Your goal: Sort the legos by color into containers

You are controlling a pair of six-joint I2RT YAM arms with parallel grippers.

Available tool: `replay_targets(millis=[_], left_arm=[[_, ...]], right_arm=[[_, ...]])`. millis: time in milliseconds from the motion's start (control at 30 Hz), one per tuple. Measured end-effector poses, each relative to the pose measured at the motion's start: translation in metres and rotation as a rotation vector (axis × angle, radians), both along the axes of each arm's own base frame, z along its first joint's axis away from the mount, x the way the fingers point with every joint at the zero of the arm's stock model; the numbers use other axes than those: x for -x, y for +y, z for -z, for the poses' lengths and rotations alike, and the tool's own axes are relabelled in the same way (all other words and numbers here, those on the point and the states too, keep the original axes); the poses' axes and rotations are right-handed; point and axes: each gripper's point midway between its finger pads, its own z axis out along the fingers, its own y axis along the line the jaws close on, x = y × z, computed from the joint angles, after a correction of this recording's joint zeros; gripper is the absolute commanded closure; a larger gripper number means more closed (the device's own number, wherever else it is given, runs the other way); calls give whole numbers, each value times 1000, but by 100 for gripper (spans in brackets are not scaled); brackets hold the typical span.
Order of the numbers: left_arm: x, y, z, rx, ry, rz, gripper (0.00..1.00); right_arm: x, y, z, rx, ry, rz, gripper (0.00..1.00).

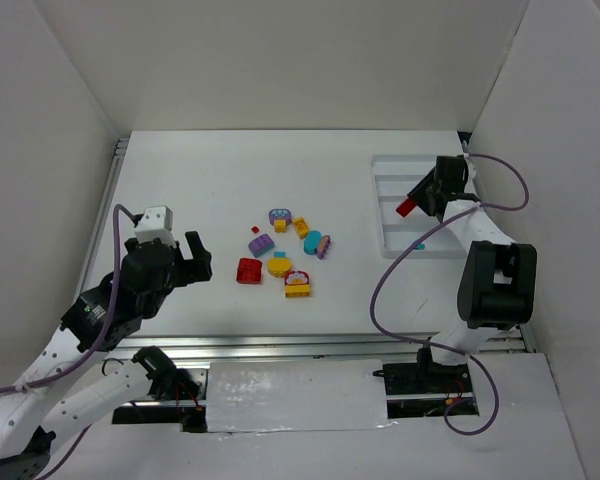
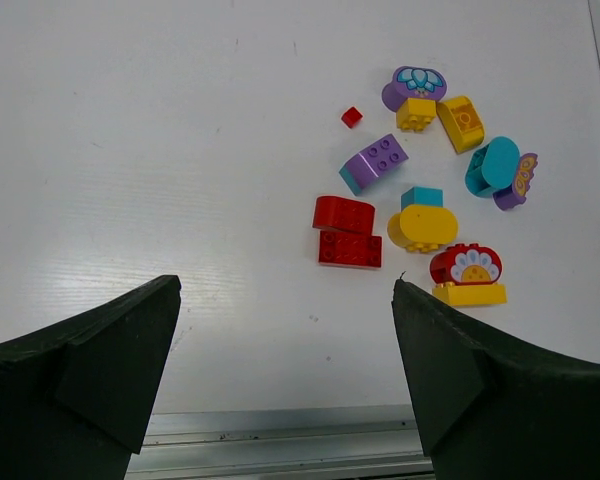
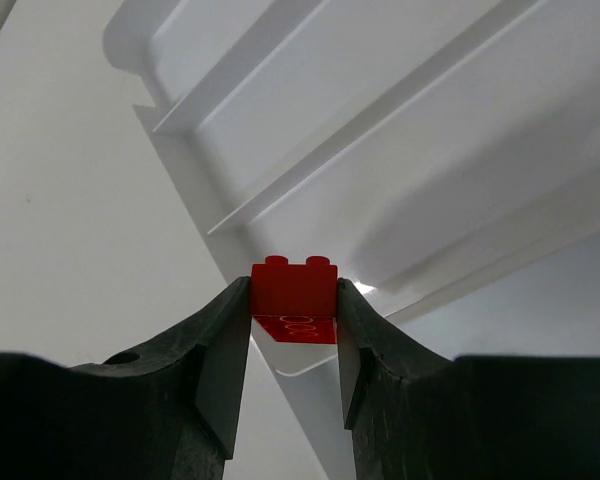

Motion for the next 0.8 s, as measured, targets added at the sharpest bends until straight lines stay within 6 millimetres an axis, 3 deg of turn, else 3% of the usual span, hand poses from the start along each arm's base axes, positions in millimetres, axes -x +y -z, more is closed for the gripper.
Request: replay_targets(millis=[133, 233, 300, 367, 433, 533, 633, 700, 767, 800], left_arm=[[0, -1, 0, 0, 1, 4, 1], [0, -3, 2, -4, 12, 10, 0], [-1, -4, 4, -7, 19, 13, 1], [-1, -4, 4, -7, 20, 16, 1], [-1, -5, 4, -6, 21, 17, 0], [-1, -5, 4, -6, 21, 17, 1], [-1, -5, 5, -7, 22, 17, 0], [-1, -5, 5, -7, 23, 18, 0], [-1, -5, 5, -7, 22, 17, 0], [-1, -5, 5, -8, 22, 17, 1]], right_arm=[[-3, -2, 0, -21, -2, -8, 100], [-4, -1, 2, -29, 8, -14, 89], [-12, -2, 7, -32, 21, -15, 38], [-19, -4, 14, -35, 35, -13, 29], [-18, -3, 22, -41, 59, -15, 26], [-14, -2, 24, -49, 72, -11, 5], [-11, 2, 8, -37, 44, -17, 4], [-8, 12, -15, -7, 0, -34, 4], [-4, 44, -43, 32, -58, -99, 1], [0, 70, -58, 54, -86, -151, 1]])
